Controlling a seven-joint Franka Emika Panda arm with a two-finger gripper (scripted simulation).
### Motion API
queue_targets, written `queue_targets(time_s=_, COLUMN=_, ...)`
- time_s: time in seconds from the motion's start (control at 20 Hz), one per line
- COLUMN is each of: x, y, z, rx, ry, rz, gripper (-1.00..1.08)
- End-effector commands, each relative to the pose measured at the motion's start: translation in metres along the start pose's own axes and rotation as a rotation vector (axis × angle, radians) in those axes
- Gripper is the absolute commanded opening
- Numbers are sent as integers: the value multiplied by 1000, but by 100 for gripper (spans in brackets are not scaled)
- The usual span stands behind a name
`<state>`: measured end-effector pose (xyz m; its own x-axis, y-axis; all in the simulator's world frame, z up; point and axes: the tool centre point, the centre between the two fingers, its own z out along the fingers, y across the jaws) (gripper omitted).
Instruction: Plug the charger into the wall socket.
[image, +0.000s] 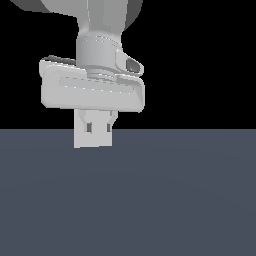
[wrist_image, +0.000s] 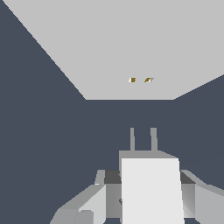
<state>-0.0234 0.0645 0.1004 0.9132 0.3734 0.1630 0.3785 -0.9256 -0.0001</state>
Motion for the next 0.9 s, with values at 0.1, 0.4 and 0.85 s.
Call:
queue_targets(time_s=0.1, x=0, y=0, z=0, rx=-1, ry=0, rz=3, gripper=-100)
queue_targets(time_s=0.4, x=0, y=0, z=0, rx=-1, ry=0, rz=3, gripper=-100)
queue_targets(time_s=0.85, x=19, y=0, z=4, rx=-1, ry=-1, rz=3, gripper=-100)
